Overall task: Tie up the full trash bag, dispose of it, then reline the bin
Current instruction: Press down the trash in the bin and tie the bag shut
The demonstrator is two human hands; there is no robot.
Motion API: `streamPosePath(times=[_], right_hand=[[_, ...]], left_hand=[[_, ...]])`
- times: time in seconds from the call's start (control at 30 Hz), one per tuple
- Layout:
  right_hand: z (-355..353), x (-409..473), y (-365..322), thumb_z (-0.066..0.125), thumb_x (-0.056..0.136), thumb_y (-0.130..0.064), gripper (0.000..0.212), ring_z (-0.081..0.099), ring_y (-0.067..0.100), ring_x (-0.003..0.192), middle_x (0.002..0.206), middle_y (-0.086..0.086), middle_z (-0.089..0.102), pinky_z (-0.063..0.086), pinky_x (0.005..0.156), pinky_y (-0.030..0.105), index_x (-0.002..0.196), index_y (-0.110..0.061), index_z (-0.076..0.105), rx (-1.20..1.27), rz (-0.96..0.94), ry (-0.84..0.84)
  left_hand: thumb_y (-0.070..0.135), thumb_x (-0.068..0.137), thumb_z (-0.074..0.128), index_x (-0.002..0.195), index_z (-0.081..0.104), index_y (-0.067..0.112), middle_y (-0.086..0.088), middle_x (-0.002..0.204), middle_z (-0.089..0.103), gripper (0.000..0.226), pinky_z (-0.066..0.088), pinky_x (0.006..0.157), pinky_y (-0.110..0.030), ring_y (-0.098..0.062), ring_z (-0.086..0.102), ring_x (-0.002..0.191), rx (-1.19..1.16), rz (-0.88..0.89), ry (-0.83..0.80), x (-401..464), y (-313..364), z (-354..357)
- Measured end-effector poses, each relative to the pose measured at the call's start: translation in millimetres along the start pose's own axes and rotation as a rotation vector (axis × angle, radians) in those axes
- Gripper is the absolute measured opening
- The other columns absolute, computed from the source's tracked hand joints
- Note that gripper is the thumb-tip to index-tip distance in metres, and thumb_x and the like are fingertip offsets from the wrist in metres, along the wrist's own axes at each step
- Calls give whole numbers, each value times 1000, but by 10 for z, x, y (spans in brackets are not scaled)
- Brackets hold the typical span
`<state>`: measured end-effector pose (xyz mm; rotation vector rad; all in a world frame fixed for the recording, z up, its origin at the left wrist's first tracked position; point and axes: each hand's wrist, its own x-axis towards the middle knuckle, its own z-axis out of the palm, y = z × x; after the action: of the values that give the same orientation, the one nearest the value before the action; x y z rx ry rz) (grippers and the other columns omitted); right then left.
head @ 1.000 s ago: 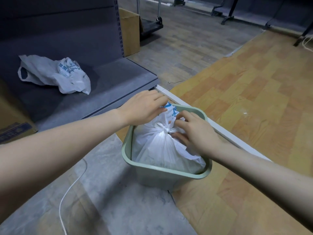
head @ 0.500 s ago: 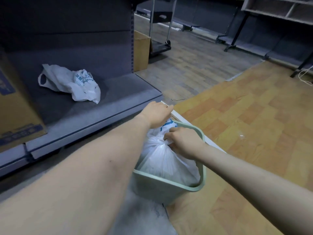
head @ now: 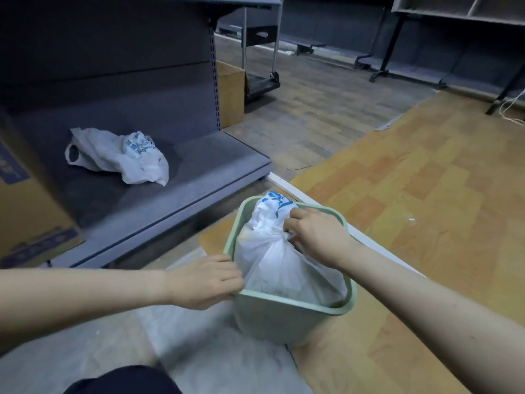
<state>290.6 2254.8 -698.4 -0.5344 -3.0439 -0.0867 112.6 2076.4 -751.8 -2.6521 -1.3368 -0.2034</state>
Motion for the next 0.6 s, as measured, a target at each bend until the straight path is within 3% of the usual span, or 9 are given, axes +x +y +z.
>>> streamPosePath(times=[0.13,0.27,0.43,0.6], right_hand=[[-34,24,243,47,88,-19,21,52,25,101,106,3,55,45,71,34,104,-14,60,-18,58,8],[-91,91,564,47,88,-14,20,53,28,100,104,7,57,45,72,36,101,-10,62,-53,191,0],[-98,258,797,47,89,-7,13,54,26,101,108,10,57,34,66,32,89,-18,55,-70,283,-50],[44,453,704,49,87,-8,17,54,28,100,105,10,57,32,65,32,101,-8,59,-39,251,33]], left_hand=[[18,90,49,79,34,19,-1,68,52,19,36,63,-25,-22,47,60,73,-14,77,267,-228,183],[5,75,70,74,54,12,-4,66,56,17,45,58,-23,-22,54,59,128,-41,60,705,-521,242],[-2,71,69,85,58,10,-5,74,60,21,46,65,-27,-24,58,68,120,-95,-54,1039,-732,256],[2,75,68,80,58,11,-4,70,60,14,49,65,-27,-24,59,66,138,-138,-93,834,-947,164]])
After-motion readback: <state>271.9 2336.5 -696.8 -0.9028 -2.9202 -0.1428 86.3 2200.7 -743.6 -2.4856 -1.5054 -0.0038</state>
